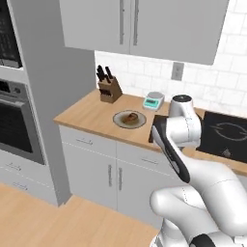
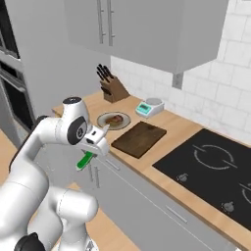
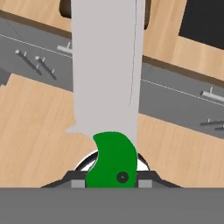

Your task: Pick up the knife from the drawer and place it on the cutting board. Then place the meat from the plate to the cutting board.

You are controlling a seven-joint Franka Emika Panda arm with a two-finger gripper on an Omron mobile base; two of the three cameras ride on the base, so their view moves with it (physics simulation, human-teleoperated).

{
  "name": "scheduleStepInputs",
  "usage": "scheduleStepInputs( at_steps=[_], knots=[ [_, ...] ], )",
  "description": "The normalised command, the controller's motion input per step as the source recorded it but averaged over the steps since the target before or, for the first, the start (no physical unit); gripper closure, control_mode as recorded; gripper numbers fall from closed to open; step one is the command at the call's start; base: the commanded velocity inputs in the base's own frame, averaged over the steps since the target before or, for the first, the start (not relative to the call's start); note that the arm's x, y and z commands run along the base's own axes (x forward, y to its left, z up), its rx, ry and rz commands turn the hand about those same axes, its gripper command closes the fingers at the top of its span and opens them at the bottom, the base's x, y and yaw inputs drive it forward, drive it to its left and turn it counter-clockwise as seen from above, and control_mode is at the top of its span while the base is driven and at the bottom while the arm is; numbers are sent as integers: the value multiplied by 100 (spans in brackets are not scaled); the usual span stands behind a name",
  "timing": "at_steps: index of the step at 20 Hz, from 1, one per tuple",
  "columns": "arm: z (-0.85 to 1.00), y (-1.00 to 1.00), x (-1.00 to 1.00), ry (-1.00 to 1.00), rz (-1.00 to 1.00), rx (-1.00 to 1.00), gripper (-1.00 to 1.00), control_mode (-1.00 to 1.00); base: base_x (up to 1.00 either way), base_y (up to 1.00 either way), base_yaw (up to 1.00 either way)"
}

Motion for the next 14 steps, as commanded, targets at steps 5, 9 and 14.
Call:
scheduleStepInputs(
  at_steps=[5,9,14],
  knots=[
    [0,0,0,0,0,0,100,100,71,0,-22],
    [0,0,0,0,0,0,100,100,59,3,-22],
    [0,0,0,0,0,0,100,100,44,24,-29]
  ],
)
